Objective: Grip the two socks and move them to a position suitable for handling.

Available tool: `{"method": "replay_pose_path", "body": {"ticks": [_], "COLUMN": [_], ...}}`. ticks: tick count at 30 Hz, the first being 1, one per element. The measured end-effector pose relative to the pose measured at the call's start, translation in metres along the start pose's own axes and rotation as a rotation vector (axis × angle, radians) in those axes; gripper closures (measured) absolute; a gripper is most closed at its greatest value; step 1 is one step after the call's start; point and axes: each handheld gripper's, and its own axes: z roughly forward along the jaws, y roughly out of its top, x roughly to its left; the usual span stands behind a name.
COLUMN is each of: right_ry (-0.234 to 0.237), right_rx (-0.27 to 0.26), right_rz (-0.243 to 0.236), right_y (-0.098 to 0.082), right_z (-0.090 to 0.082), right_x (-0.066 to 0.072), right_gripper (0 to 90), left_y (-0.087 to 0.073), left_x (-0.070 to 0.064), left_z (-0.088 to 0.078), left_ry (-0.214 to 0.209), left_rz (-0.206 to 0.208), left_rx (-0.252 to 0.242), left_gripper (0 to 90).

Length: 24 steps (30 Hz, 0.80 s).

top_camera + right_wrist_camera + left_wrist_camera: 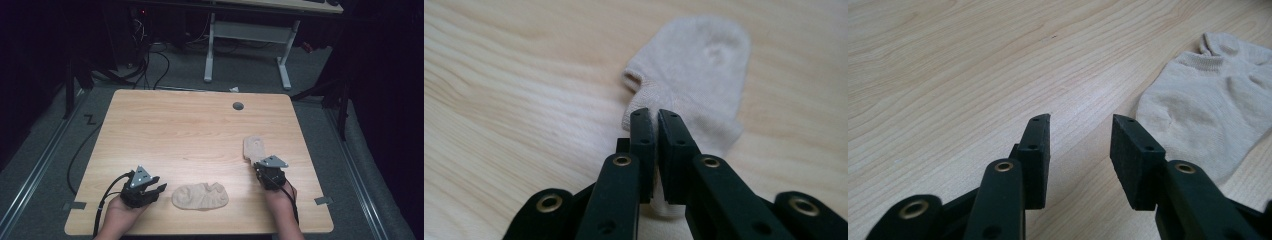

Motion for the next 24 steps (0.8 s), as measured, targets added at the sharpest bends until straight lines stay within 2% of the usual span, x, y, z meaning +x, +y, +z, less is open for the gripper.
{"method": "replay_pose_path", "body": {"ticks": [4, 11, 15, 16, 20, 21, 24], "right_ry": [0.009, 0.041, 0.104, 0.138, 0.195, 0.207, 0.246], "right_rx": [-0.075, -0.16, -0.213, -0.23, -0.274, -0.28, -0.291], "right_rz": [-0.022, -0.033, -0.014, -0.006, -0.03, -0.035, -0.051], "right_y": [0.012, 0.035, 0.051, 0.057, 0.069, 0.071, 0.078], "right_z": [-0.015, -0.031, -0.04, -0.044, -0.052, -0.053, -0.054], "right_x": [0.009, 0.023, 0.034, 0.04, 0.057, 0.061, 0.076], "right_gripper": [86.0, 86.1, 86.0, 86.0, 86.0, 86.0, 86.0], "left_y": [0.0, 0.001, 0.001, 0.001, 0.002, 0.003, 0.006], "left_x": [0.002, 0.004, 0.006, 0.006, 0.004, 0.002, -0.004], "left_z": [0.0, -0.002, -0.004, -0.004, -0.004, -0.003, 0.0], "left_ry": [0.004, 0.01, 0.015, 0.017, 0.024, 0.033, 0.022], "left_rz": [-0.002, 0.001, 0.0, 0.002, 0.019, 0.029, 0.039], "left_rx": [-0.002, -0.015, -0.022, -0.024, -0.033, -0.042, -0.072], "left_gripper": [60.2, 59.7, 59.6, 58.8, 54.3, 52.0, 46.5]}}
